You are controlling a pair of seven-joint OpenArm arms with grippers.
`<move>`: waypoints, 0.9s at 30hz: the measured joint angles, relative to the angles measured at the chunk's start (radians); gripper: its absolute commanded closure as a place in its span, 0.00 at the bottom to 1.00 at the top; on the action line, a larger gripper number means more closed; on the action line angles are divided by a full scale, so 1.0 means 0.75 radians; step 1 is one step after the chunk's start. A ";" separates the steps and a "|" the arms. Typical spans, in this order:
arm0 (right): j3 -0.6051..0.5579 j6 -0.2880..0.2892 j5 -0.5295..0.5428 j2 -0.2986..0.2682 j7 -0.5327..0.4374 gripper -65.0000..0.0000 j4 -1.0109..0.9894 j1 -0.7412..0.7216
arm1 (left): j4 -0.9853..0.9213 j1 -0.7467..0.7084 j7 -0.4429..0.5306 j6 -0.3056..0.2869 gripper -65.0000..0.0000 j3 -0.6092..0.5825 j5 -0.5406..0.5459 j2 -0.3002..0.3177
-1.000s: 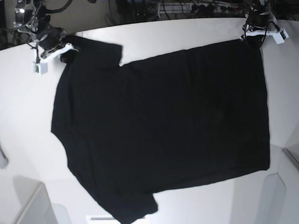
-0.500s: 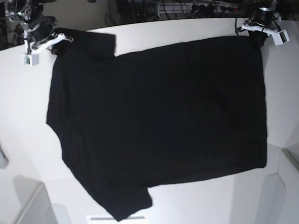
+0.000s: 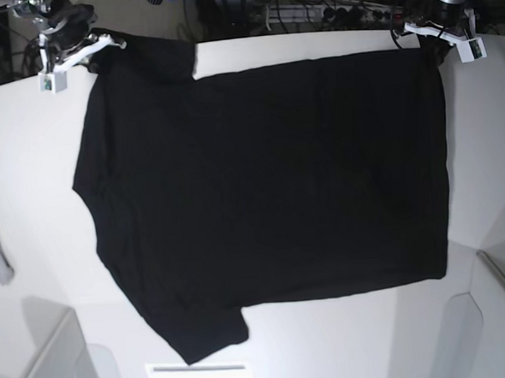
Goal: Fold the T-shirt properly
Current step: 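Pull both shoulder corners apart and drag the shirt toward the robot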
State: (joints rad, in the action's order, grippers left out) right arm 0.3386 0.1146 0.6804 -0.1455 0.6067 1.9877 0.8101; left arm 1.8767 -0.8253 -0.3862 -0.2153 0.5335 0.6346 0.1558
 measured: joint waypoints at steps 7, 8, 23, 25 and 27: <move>0.000 0.000 0.001 0.001 0.010 1.00 0.007 -0.042 | 0.078 -0.007 0.001 -0.098 1.00 -0.001 0.005 -0.001; 0.000 0.000 0.006 0.001 -0.014 1.00 0.007 -0.067 | 0.078 -0.005 -0.005 -0.098 1.00 -0.001 0.031 -0.001; 0.004 0.001 0.002 -0.003 0.098 1.00 0.011 -0.366 | 0.074 0.094 -0.020 -0.083 1.00 -0.001 0.318 -0.002; 0.009 0.000 -0.001 -0.003 0.156 1.00 0.011 -0.416 | 0.074 0.126 -0.009 -0.087 1.00 -0.001 0.322 0.001; 0.009 -0.002 -0.006 -0.004 0.224 1.00 0.011 -0.464 | 0.073 0.149 -0.014 -0.084 1.00 -0.001 0.322 -0.001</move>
State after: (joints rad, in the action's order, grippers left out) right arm 0.3450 0.1135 0.6762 -0.1482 0.7746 1.9961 0.4622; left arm 1.9312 -0.7139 -0.3969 -0.2783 0.5331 0.8761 0.1551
